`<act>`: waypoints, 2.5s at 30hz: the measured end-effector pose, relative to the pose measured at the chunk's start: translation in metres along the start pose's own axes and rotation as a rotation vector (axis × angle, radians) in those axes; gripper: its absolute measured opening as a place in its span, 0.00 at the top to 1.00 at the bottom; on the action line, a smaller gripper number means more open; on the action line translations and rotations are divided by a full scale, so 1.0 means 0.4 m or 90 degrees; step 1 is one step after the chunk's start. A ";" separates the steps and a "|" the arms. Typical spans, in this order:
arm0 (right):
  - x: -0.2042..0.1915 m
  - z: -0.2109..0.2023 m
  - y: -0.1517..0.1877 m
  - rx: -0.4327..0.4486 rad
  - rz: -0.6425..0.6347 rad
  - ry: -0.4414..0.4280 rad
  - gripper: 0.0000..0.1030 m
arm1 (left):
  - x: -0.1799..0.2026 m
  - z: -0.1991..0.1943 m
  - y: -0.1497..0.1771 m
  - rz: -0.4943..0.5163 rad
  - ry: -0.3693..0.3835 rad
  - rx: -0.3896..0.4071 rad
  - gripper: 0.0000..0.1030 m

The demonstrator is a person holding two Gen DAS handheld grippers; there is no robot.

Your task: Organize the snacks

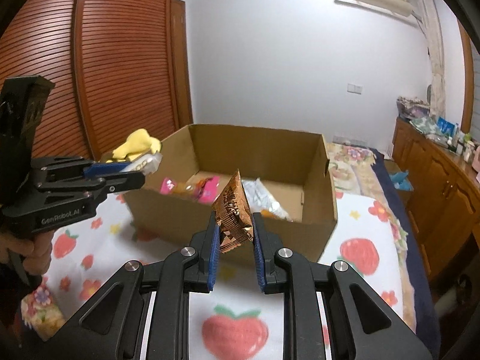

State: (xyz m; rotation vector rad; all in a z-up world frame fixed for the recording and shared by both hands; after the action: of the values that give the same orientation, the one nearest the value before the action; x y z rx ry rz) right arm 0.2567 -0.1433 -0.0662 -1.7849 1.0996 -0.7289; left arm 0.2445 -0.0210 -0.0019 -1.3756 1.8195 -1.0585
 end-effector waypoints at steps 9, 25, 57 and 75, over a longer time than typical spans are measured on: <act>0.059 0.117 -0.041 -0.018 0.022 0.018 0.82 | -0.062 0.104 -0.015 -0.034 -0.026 -0.020 0.79; 0.061 0.121 -0.014 -0.025 0.020 0.036 0.65 | -0.068 0.037 -0.007 -0.039 -0.069 0.025 0.53; -0.029 -0.140 -0.008 0.095 0.028 0.086 0.10 | -0.022 -0.239 0.062 -0.050 -0.144 0.139 0.12; -0.032 -0.177 0.047 0.081 0.048 0.113 0.08 | -0.001 -0.252 0.152 -0.050 -0.143 0.104 0.12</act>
State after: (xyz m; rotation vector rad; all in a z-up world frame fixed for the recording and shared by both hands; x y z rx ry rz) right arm 0.1862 -0.1628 -0.0531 -1.5861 1.2029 -0.9042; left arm 0.1315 0.0111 -0.0057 -1.4150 1.4950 -1.0232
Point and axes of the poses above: each gripper's, at about its wrist camera, not at the fingertips, and z roughly the way its jaws point, x to its right, y to its underside, the point moved 5 cm from there along z, roughly the way its jaws point, and after that the axes turned 5 degrees about x, right-handed, at the moved point
